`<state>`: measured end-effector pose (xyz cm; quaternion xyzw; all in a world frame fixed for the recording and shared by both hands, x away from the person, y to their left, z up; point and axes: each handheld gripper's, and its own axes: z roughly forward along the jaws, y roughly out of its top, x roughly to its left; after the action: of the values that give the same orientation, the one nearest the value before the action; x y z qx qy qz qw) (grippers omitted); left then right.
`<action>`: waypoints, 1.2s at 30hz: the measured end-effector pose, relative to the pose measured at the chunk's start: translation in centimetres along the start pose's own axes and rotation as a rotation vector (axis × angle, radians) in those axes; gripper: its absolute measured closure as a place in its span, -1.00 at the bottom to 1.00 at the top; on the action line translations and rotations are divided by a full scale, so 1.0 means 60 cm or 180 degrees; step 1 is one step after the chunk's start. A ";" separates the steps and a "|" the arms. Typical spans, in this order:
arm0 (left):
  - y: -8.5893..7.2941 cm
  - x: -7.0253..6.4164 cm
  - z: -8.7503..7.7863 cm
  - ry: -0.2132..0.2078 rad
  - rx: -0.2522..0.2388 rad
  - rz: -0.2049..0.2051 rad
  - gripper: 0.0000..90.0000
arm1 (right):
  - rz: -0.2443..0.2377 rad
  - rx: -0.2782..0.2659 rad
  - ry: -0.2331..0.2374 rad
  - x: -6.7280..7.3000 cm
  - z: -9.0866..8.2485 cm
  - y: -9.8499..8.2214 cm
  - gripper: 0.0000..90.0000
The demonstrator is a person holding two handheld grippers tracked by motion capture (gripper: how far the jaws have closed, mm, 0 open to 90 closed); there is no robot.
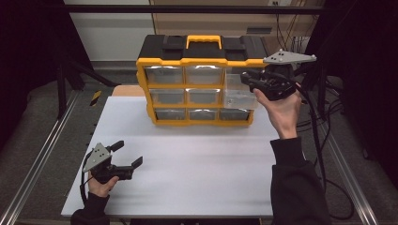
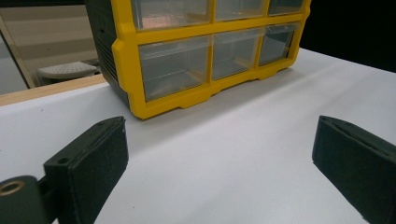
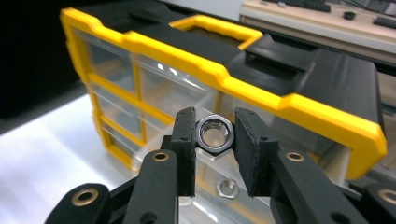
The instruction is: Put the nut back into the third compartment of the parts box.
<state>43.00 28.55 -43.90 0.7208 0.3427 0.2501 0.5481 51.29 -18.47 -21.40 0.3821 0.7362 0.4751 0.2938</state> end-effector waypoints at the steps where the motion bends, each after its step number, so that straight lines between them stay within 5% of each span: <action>1: 0.000 0.000 0.000 0.0001 -0.0002 -0.0003 -0.92 | 0.0009 0.0017 -0.0007 -0.002 0.002 -0.001 0.56; 25: 0.000 0.000 0.000 0.0001 0.0008 0.0005 -0.92 | 0.0072 0.0636 -0.0288 -0.032 0.041 -0.029 0.56; 31: 0.000 -0.001 0.001 -0.0001 0.0011 0.0008 -0.92 | 0.0114 0.0636 -0.0252 -0.036 0.040 -0.028 0.52; 36: 0.000 0.000 0.001 0.0002 0.0009 0.0005 -0.92 | 0.0124 0.0371 -0.0178 -0.037 0.023 -0.028 0.32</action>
<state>43.01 28.51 -43.92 0.7217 0.3427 0.2503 0.5469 53.10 -20.10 -23.30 0.4259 0.7466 0.4262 0.2822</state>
